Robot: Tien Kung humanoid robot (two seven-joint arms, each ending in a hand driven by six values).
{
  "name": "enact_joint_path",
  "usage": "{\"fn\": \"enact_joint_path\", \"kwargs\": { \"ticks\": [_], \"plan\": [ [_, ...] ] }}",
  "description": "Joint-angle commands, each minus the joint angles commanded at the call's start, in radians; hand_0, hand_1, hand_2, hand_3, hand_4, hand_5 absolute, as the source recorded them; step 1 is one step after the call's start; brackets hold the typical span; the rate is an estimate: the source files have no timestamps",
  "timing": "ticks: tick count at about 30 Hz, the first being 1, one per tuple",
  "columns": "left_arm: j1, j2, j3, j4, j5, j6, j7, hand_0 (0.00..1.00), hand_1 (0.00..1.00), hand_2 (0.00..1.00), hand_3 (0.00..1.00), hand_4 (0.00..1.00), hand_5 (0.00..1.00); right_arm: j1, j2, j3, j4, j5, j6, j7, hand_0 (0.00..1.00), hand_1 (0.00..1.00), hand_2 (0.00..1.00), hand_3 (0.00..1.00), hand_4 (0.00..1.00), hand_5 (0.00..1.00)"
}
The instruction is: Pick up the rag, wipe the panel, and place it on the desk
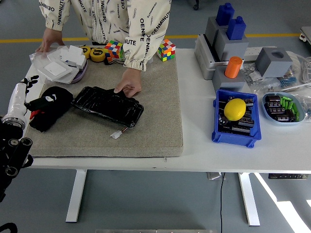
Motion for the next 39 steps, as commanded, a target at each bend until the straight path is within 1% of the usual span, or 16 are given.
{"fn": "enact_joint_path", "kwargs": {
  "ticks": [4,5,9,10,11,13,16,17,22,23,28,29,34,35,39],
  "plan": [
    [-0.009,-0.006,0.012,0.031,0.011,-0.006,0.008,0.837,0.885,0.872,0.867,0.998,0.338,0.001,0.0,-0.001,0.0,0.004,0.0,0.001,0.533,0.562,0.495,0.521,0.866,0.364],
    [-0.01,-0.009,0.015,0.037,0.009,-0.007,0.008,0.835,0.874,0.858,0.867,0.998,0.329,0.001,0.0,-0.001,0.0,0.003,0.0,0.001,0.533,0.562,0.495,0.521,0.866,0.365],
    [-0.016,-0.02,0.022,0.062,0.009,-0.009,0.013,0.835,0.874,0.858,0.867,0.998,0.329,0.001,0.0,0.001,0.0,0.002,0.0,0.0,0.533,0.562,0.495,0.521,0.866,0.365],
    [-0.02,-0.023,0.024,0.07,0.005,-0.001,0.01,0.835,0.874,0.858,0.867,0.998,0.329,0.001,0.0,0.001,0.0,0.003,-0.001,0.0,0.533,0.562,0.495,0.521,0.866,0.365],
    [-0.024,-0.026,0.024,0.079,0.006,0.009,0.007,0.786,0.794,0.798,0.811,0.998,0.263,0.001,0.0,0.0,0.0,0.003,-0.001,0.001,0.533,0.562,0.495,0.522,0.866,0.364],
    [-0.033,-0.03,0.023,0.094,0.016,0.025,0.008,0.786,0.794,0.798,0.811,0.998,0.263,0.001,-0.001,-0.002,0.0,0.005,-0.002,0.001,0.533,0.562,0.495,0.522,0.866,0.364],
    [-0.049,-0.038,0.013,0.122,0.03,0.032,0.016,0.786,0.794,0.798,0.811,0.998,0.263,0.001,-0.001,-0.005,0.0,0.006,-0.003,0.003,0.533,0.562,0.495,0.522,0.866,0.364],
    [-0.053,-0.04,0.009,0.131,0.035,0.035,0.016,0.694,0.687,0.703,0.737,0.875,0.087,0.002,-0.001,-0.006,0.0,0.008,-0.005,0.006,0.527,0.562,0.495,0.521,0.865,0.364],
    [-0.069,-0.049,0.002,0.167,0.057,0.056,0.009,0.694,0.687,0.703,0.737,0.875,0.087,0.002,0.0,-0.008,0.0,0.012,-0.008,0.009,0.527,0.562,0.495,0.521,0.865,0.364],
    [-0.071,-0.051,0.0,0.17,0.058,0.059,0.007,0.493,0.504,0.539,0.575,0.761,0.002,0.002,0.0,-0.008,0.0,0.012,-0.009,0.009,0.527,0.561,0.495,0.521,0.864,0.362],
    [-0.086,-0.059,-0.014,0.196,0.07,0.073,-0.019,0.493,0.504,0.539,0.575,0.761,0.002,0.001,-0.001,-0.008,0.0,0.011,-0.011,0.01,0.527,0.561,0.495,0.521,0.864,0.362],
    [-0.09,-0.061,-0.017,0.204,0.072,0.076,-0.025,0.381,0.425,0.452,0.561,0.685,0.002,0.001,0.0,-0.01,0.0,0.011,-0.011,0.011,0.526,0.56,0.495,0.518,0.861,0.366],
    [-0.096,-0.067,-0.035,0.223,0.088,0.106,-0.047,0.381,0.425,0.452,0.561,0.685,0.002,0.002,-0.001,-0.015,0.0,0.014,-0.012,0.013,0.526,0.56,0.495,0.518,0.861,0.366],
    [-0.096,-0.067,-0.035,0.224,0.09,0.11,-0.049,0.322,0.384,0.394,0.562,0.664,0.002,0.002,-0.001,-0.015,0.0,0.015,-0.012,0.013,0.526,0.559,0.493,0.518,0.86,0.367],
    [-0.089,-0.063,-0.038,0.212,0.085,0.13,-0.055,0.322,0.384,0.394,0.562,0.664,0.002,0.001,-0.001,-0.011,0.0,0.012,-0.013,0.014,0.526,0.559,0.493,0.518,0.86,0.367]
  ]
}}
